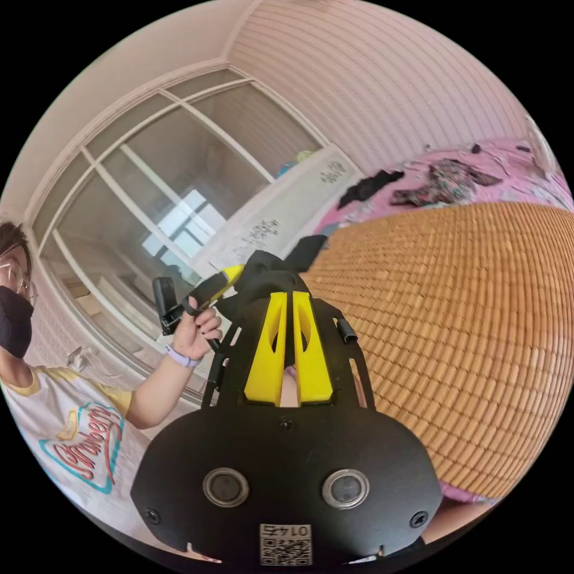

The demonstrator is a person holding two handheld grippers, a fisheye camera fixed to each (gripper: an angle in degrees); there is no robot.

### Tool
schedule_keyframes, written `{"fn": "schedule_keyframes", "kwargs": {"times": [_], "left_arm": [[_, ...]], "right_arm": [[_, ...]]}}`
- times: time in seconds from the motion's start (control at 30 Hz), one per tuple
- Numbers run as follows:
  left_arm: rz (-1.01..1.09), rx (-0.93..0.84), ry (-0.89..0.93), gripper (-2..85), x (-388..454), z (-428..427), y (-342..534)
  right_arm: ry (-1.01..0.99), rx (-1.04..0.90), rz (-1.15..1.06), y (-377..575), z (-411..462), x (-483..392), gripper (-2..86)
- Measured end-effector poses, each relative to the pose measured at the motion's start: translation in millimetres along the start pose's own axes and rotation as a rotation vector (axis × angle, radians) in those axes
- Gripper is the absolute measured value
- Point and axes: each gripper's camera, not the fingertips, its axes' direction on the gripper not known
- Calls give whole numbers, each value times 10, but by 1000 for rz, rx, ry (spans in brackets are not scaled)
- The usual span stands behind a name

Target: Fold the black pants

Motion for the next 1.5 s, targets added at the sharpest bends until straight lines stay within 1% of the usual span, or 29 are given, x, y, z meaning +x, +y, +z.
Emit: {"fn": "schedule_keyframes", "kwargs": {"times": [0.03,0.1,0.13,0.2,0.23,0.3,0.33,0.4,0.47,0.53,0.63,0.73,0.87,0.93,1.0,1.07,1.13,1.2,1.23,1.3,1.37,1.4,1.43,1.5], "left_arm": [[-29,-24,18,33,-43,84,119],[-136,-119,32,45,-258,274,591],[-159,-137,22,48,-316,283,695],[-257,-175,-63,59,-576,188,1027],[-281,-175,-92,61,-644,141,1088],[-365,-151,-220,70,-897,-68,1250],[-378,-147,-250,72,-954,-111,1273],[-421,-135,-377,81,-1150,-220,1312],[-431,-117,-440,87,-1267,-219,1300],[-427,-126,-472,87,-1392,-125,1252],[-442,-240,-515,87,-1668,176,1187],[-479,-343,-439,87,-1797,470,1206],[-413,-424,-478,60,-1666,563,1192],[-384,-401,-459,45,-1537,454,1156],[-273,-297,-375,24,-1205,247,1108],[-190,-261,-325,8,-905,163,1105],[-97,-254,-294,7,-594,162,1141],[-24,-276,-215,6,-258,272,1233],[-9,-290,-193,6,-186,317,1260],[77,-354,-144,4,100,514,1372],[157,-391,-109,3,307,650,1463],[186,-414,-96,3,415,722,1505],[190,-427,-87,2,455,750,1516],[177,-492,-68,1,536,815,1495]], "right_arm": [[107,-123,93,244,-20,315,7],[215,-231,205,589,-68,670,6],[257,-258,256,752,-125,813,6],[259,-251,295,864,-214,909,5],[265,-231,293,874,-256,908,4],[261,-216,274,824,-262,871,3],[238,-218,257,764,-230,836,3],[195,-223,220,661,-149,762,3],[150,-241,156,561,-36,657,3],[115,-293,95,459,151,526,3],[71,-346,62,384,349,379,3],[60,-366,67,339,464,256,4],[53,-401,44,310,589,129,6],[50,-400,11,263,635,-10,22],[45,-389,-39,207,667,-159,46],[15,-378,-79,139,717,-303,69],[-52,-352,-116,50,808,-476,101],[-123,-361,-111,-8,930,-573,124],[-170,-373,-94,-37,1020,-632,110],[-189,-402,-101,-52,1160,-749,89],[-136,-447,-140,-23,1308,-872,68],[-69,-511,-156,19,1432,-914,54],[4,-583,-171,81,1548,-923,40],[50,-633,-147,161,1612,-869,19]]}}
